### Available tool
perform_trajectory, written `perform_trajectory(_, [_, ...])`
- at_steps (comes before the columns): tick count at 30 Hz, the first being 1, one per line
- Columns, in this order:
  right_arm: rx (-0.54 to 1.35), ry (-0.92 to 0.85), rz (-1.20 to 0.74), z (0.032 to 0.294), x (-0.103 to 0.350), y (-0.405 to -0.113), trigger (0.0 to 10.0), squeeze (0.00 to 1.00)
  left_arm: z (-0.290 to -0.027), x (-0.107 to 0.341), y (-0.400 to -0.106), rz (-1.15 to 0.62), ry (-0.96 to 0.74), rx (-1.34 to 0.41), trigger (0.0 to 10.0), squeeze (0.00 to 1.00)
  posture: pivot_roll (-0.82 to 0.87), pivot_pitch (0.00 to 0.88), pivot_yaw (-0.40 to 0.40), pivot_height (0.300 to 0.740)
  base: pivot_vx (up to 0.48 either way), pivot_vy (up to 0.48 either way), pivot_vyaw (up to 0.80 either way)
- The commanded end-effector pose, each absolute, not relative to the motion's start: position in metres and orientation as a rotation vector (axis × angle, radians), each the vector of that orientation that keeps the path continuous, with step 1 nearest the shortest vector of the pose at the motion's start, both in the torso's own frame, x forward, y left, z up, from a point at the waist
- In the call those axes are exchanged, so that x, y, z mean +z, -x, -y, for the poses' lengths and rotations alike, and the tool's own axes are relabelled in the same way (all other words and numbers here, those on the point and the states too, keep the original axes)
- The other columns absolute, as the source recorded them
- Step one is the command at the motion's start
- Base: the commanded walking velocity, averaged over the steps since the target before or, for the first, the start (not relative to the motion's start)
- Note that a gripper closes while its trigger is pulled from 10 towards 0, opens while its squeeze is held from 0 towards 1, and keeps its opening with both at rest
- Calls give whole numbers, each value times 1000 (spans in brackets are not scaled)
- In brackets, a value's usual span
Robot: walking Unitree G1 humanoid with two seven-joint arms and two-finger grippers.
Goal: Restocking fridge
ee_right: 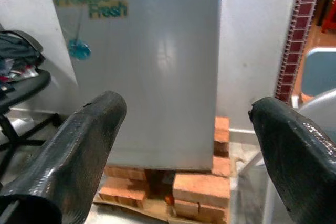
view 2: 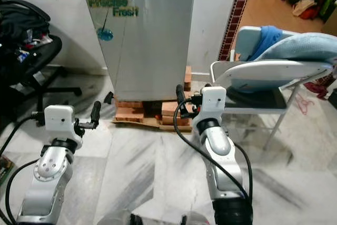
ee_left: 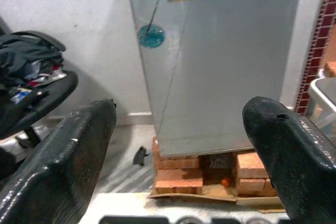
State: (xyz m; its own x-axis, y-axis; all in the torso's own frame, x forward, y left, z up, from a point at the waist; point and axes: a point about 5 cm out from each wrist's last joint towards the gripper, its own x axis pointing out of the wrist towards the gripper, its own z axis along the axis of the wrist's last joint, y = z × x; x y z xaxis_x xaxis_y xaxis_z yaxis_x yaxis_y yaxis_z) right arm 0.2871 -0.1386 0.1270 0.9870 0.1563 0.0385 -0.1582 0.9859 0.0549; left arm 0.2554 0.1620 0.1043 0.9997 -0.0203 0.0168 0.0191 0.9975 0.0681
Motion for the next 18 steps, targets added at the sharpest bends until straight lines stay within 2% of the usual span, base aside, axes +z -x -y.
perform_trajectory(1, [158,-83,-11,138,117,-284,10000,0,-159,103,-257,15,-50,-55,10000,0,47,47,4,740,0,480,0])
perform_trajectory(12, [212,-130,-2,117,113,-283,10000,0,-158,98,-264,1,-17,-72,10000,0,40,38,0,740,0,480,0])
perform_trajectory(18, [202,-115,1,119,112,-287,10000,0,-152,101,-266,2,-9,-100,10000,0,54,32,0,740,0,480,-800])
